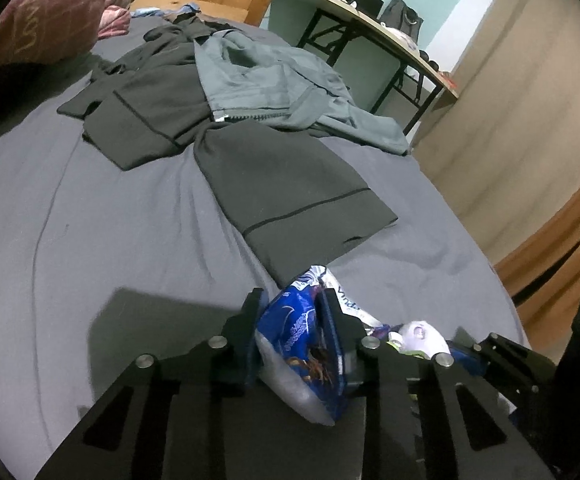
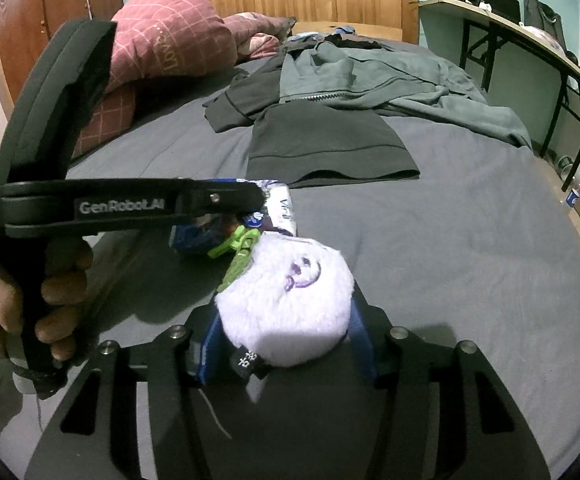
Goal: Organize objects
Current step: 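Lift the plush ball and blue packet off the bed with both grippers, then carry the plush ball and blue packet over the yellow basin with both grippers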
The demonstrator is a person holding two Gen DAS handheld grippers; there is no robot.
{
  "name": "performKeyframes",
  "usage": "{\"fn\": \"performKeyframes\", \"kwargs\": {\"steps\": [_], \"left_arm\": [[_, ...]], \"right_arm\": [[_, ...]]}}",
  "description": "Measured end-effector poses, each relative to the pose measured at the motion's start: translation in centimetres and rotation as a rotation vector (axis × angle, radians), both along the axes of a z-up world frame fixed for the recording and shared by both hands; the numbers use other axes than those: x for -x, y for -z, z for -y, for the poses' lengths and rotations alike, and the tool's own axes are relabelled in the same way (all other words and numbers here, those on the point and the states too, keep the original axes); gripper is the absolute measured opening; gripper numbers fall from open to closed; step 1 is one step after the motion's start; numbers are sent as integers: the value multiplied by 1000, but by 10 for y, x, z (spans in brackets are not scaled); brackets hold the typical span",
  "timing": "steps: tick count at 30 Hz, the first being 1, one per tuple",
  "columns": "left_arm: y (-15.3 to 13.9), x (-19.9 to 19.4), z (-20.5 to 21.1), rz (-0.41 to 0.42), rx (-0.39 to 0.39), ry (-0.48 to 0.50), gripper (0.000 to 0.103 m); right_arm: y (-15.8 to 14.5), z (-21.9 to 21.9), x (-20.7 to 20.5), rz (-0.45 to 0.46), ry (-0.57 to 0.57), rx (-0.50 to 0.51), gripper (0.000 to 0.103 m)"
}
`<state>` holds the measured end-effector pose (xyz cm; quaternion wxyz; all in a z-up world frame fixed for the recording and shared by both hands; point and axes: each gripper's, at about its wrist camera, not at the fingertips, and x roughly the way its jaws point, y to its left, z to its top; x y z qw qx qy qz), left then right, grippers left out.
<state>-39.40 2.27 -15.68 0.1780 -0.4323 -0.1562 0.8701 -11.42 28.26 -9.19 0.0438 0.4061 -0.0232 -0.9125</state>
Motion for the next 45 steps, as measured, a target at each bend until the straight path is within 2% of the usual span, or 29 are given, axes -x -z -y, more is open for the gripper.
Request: {"fn": "performKeyframes", "kwargs": {"steps": [3, 10, 13, 15, 17, 20, 22, 23, 24, 27, 30, 36, 45], "left_arm": [[-6, -8, 3, -3, 4, 8, 15], [-13, -23, 4, -25, 15, 11, 11], [-9, -24, 6, 24, -2, 4, 18], [-7, -23, 8, 39, -22, -12, 37], [-7, -23, 7, 43, -43, 0, 43], [-7, -24, 2, 29, -26, 8, 49], [-6, -23, -1, 18, -24, 13, 49], [-6, -22, -3, 14, -14, 15, 47], [-6, -22, -4, 10, -2, 11, 37], [-4, -23, -3, 13, -13, 9, 21], [-6, -27, -4, 3, -3, 20, 14], [-17, -56, -5, -30, 109, 18, 11], [-51, -131, -6, -101, 326, -6, 9]], "right_arm": [[0, 0, -1, -1, 0, -3, 55], [-1, -1, -1, -8, 7, -2, 52], [1, 5, 0, 4, 6, -37, 54], [0, 5, 0, 3, 5, -47, 55], [0, 5, 0, 3, 5, -48, 56], [0, 5, 1, 5, 4, -43, 57], [0, 5, 4, 8, 5, -28, 60], [0, 5, 5, 9, 7, -23, 61], [0, 4, 8, 11, 11, -18, 61], [1, 4, 11, 12, 17, -13, 60], [-1, 0, 7, -2, 26, 7, 53], [-17, 4, -18, -73, 56, -26, 52], [-33, 31, -67, -67, 46, -67, 52]]}}
